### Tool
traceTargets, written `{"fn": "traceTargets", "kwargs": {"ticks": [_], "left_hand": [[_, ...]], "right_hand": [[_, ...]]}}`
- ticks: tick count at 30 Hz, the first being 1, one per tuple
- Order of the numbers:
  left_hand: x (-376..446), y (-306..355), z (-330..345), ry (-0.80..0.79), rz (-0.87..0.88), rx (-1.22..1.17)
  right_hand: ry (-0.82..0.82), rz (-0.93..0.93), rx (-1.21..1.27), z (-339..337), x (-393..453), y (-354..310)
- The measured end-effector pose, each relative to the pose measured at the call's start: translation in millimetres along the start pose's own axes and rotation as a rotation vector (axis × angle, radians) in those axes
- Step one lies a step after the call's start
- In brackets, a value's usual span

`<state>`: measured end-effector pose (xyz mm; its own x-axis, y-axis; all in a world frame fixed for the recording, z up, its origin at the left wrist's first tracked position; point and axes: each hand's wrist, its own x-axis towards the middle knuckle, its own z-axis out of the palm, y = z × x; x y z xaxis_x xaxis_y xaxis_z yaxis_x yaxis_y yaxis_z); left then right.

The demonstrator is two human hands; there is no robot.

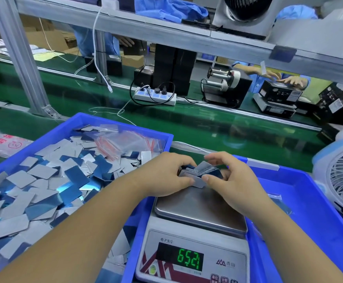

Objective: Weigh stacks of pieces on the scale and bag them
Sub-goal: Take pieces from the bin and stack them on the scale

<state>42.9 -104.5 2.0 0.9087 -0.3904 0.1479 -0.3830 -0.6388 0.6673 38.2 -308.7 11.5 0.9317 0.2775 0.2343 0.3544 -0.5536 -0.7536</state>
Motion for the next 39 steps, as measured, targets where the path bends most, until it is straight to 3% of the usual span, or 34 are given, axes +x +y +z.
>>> {"fn": "traceTargets", "kwargs": {"ticks": [6, 10, 13, 24, 29, 32, 37, 39], "left_hand": [[0.9, -3.1, 1.6, 0.012, 0.001, 0.021], [1.5, -5.6, 0.4, 0.024, -0.003, 0.062], [0.9, -7.2, -0.3, 0.019, -0.014, 0.055], [1.0, -4.4, 0.2, 0.028, -0.033, 0.075], [2.4, -4.4, 3.6, 0.052, -0.045, 0.072], [2.3, -4.8, 4.0, 0.058, -0.031, 0.056], [1.0, -9.4, -0.1, 0.049, -0.014, 0.033], [1.1, -11.3, -0.6, 0.047, -0.02, 0.025]], "right_hand": [[0.128, -0.18, -0.083, -8.2, 2.2, 3.2], [0.107, -0.162, -0.138, -19.0, 4.2, 7.1], [0.002, -0.1, -0.109, -29.4, 3.6, 9.2], [0.004, 0.041, 0.178, -53.0, 5.9, 20.2], [-0.104, 0.057, 0.411, -57.0, 1.5, 18.6], [-0.18, 0.063, 0.315, -35.3, 0.8, 12.1], [-0.04, -0.014, -0.151, -15.6, 4.6, 14.6], [-0.033, -0.058, -0.219, -14.2, 4.6, 17.1]]}}
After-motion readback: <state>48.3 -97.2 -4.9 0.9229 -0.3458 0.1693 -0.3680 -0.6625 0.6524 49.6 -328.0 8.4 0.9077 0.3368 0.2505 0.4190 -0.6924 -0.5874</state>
